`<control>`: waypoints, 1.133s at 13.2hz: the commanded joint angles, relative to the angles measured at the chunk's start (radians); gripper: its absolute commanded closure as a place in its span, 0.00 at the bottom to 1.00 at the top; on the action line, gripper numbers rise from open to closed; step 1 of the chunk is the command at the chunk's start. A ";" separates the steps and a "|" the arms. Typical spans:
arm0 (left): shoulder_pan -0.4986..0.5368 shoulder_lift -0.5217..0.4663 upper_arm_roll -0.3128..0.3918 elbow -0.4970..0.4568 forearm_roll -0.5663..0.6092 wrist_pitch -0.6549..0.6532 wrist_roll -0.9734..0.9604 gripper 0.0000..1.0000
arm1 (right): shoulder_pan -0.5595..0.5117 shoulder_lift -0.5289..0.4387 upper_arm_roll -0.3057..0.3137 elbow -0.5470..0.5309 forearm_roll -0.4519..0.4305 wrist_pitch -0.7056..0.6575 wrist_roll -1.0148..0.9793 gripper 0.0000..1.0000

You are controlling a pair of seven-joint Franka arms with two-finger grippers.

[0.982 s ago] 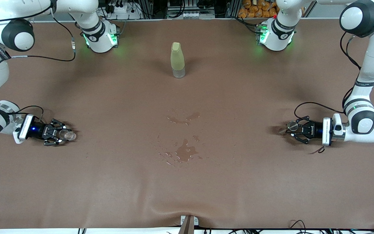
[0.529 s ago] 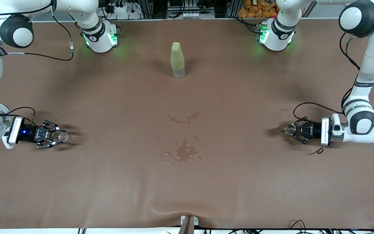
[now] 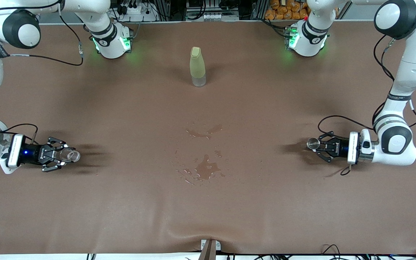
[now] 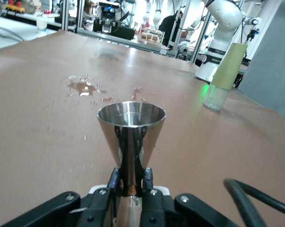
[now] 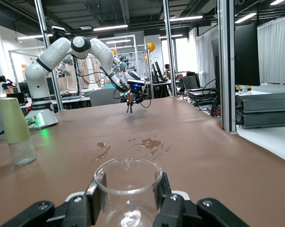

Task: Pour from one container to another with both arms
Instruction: 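Lift the cup with the right gripper while the left gripper brings the jigger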

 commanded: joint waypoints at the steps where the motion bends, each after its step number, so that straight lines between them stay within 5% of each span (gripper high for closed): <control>1: -0.018 -0.026 -0.030 0.006 -0.032 0.004 0.007 1.00 | 0.020 -0.038 0.016 -0.011 0.018 0.007 0.040 0.68; 8: -0.198 -0.026 -0.034 0.024 -0.108 0.085 0.006 1.00 | 0.099 -0.146 0.019 -0.006 0.069 0.070 0.181 0.72; 15: -0.377 -0.020 -0.034 0.024 -0.245 0.240 0.015 1.00 | 0.227 -0.230 0.016 -0.060 0.219 0.192 0.301 0.71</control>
